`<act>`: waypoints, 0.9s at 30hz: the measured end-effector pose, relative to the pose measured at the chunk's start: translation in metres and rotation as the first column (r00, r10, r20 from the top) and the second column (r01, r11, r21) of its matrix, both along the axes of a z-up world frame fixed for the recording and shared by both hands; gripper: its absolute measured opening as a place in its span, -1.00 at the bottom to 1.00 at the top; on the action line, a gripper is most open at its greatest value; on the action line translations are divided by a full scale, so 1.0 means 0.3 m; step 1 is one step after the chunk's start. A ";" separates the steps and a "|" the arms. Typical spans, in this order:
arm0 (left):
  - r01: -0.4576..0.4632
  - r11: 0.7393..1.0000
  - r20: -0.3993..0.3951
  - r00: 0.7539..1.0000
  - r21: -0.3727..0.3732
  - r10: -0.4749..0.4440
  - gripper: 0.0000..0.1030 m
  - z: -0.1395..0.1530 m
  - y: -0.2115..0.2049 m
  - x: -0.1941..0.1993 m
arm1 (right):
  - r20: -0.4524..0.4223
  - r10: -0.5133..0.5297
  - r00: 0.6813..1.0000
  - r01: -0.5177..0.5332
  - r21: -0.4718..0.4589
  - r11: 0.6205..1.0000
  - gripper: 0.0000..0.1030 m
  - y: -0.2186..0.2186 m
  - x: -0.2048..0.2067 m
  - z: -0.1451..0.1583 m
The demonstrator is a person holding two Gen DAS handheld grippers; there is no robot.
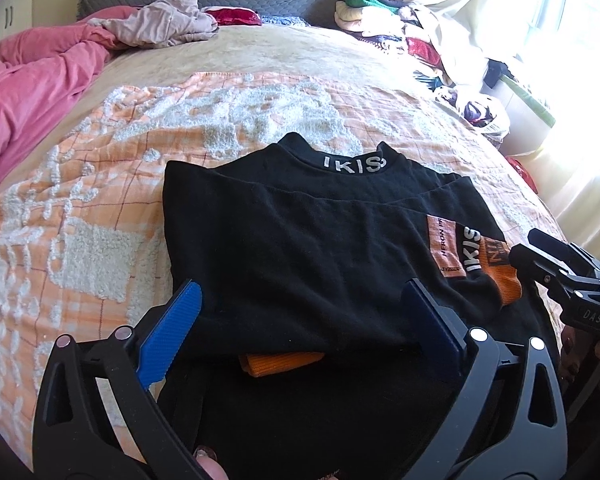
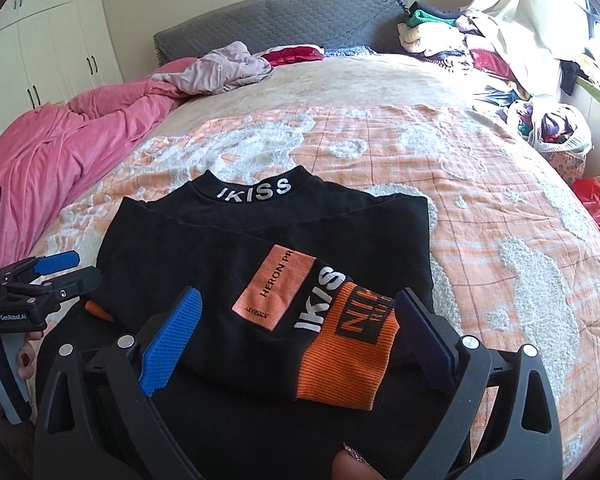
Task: Fold small clothes
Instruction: 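Open the right tool and withdraw it from the laid cuff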
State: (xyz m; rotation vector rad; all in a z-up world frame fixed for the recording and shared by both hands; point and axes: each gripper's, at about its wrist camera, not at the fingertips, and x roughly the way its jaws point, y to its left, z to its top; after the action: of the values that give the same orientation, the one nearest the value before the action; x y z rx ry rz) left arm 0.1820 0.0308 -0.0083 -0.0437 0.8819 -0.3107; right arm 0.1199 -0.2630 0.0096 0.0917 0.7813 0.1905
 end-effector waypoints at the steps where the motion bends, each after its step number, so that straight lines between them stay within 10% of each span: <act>1: 0.000 1.000 0.003 1.000 -0.001 0.000 0.82 0.004 0.001 -0.003 | 0.007 0.001 1.000 -0.001 0.003 1.000 0.87 -0.001 -0.004 0.007; 27: -0.026 1.000 0.092 0.995 -0.006 0.027 0.82 0.115 0.023 -0.126 | 0.116 0.023 0.993 -0.030 0.055 0.998 0.88 0.029 -0.125 0.125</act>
State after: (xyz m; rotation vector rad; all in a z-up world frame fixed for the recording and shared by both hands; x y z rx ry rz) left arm 0.1440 0.0377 0.0261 -0.0447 0.7883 -0.2879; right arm 0.0825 -0.2544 0.0471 0.1231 0.6626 0.2411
